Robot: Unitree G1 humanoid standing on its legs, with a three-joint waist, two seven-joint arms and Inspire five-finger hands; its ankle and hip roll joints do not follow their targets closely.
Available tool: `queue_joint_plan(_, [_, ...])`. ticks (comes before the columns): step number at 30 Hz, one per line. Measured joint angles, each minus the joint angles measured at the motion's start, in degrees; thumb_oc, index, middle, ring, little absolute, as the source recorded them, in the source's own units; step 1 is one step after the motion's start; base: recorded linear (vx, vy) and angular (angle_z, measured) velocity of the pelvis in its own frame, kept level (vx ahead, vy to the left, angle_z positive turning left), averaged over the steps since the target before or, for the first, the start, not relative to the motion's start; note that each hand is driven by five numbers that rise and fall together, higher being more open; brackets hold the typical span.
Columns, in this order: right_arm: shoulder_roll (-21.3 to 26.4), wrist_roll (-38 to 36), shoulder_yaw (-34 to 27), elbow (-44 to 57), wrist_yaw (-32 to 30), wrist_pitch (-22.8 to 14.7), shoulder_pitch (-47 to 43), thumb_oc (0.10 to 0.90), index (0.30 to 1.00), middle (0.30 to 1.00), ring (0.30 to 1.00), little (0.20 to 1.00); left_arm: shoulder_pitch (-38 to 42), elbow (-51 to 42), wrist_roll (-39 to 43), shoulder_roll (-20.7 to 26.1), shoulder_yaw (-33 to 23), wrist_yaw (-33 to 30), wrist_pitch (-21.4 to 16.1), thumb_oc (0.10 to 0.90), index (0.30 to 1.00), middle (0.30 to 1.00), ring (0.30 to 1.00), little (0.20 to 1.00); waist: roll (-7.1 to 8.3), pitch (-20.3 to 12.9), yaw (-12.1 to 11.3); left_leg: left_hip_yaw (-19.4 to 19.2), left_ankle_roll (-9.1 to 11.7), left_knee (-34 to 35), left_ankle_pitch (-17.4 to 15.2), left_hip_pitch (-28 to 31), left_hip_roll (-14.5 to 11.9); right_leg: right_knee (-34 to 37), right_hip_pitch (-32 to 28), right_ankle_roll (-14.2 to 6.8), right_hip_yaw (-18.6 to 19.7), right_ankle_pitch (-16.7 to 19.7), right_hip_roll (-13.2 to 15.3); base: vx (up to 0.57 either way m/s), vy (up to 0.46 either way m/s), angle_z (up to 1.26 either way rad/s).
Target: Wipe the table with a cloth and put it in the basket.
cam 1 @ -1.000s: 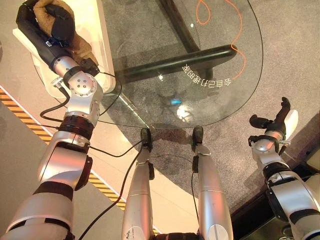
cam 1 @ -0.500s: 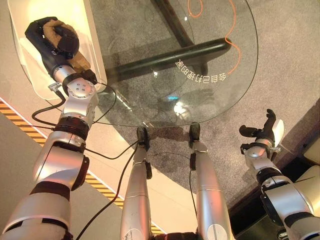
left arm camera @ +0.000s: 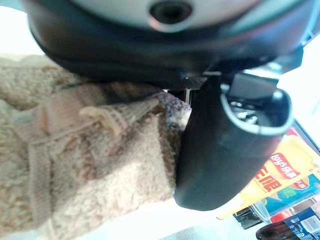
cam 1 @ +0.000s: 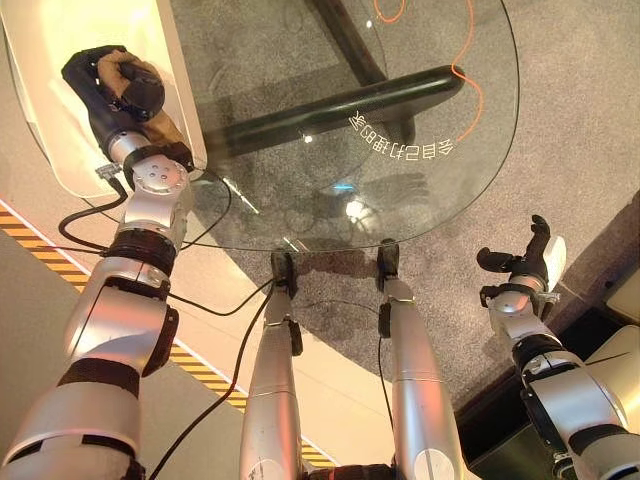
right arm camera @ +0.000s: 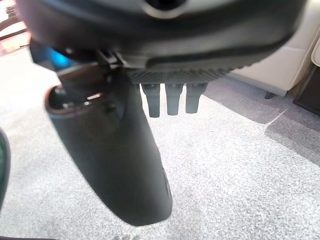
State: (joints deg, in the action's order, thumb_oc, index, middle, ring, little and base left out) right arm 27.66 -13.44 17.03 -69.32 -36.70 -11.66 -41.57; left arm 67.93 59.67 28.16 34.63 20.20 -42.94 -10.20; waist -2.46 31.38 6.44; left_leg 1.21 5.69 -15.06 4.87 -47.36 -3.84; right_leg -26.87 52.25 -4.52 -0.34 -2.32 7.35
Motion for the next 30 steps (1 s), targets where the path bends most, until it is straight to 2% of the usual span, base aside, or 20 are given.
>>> queue_joint_plan(4, [0.0, 0.0, 0.0, 0.5, 0.0, 0.0, 0.0, 0.800, 0.900, 0.900, 0.900, 0.900, 0.0, 0.0, -0.9, 0.0, 1.5, 0.1, 0.2, 0.100, 0.300, 0.300, 0.300, 0.200, 0.00, 0.0, 0.0, 0.0, 0.0, 0.0, 0.0, -0.1, 0.0, 0.1, 0.1, 0.0, 0.0, 0.0, 0.0, 0.00, 0.000, 0.00])
queue_joint_plan(5, [0.0, 0.1, 0.0, 0.6, 0.0, 0.0, 0.0, 0.800, 0.900, 0.900, 0.900, 0.900, 0.0, 0.0, -1.3, 0.0, 1.6, 0.1, 0.2, 0.353, 0.516, 0.516, 0.516, 0.453, 0.00, 0.0, 0.1, 0.0, 0.0, 0.0, 0.0, -0.1, 0.0, 0.0, 0.1, 0.0, 0.0, 0.0, 0.0, 0.00, 0.000, 0.00])
queue_joint_plan(6, [0.0, 0.1, 0.0, 0.6, 0.0, 0.0, 0.0, 0.800, 0.900, 0.900, 0.900, 0.900, 0.0, 0.0, -1.5, 0.0, 1.6, 0.1, 0.3, 0.800, 0.900, 0.900, 0.900, 0.900, 0.01, 0.0, 0.1, 0.0, 0.0, 0.0, 0.0, -0.1, 0.0, 0.0, 0.1, 0.0, 0.0, 0.0, 0.0, 0.00, 0.000, 0.00])
queue_joint_plan(30, [0.0, 0.1, 0.0, 0.7, 0.0, -0.1, 0.1, 0.800, 0.900, 0.900, 0.900, 0.900, 2.6, 0.7, -1.5, 2.3, 1.6, 0.0, 0.5, 0.800, 0.900, 0.900, 0.900, 0.900, 0.38, -0.1, 0.2, 0.1, 0.0, -0.5, 0.0, 0.0, 0.0, -0.3, -0.2, 0.0, 0.0, 0.1, 0.0, 0.00, 0.000, 0.00])
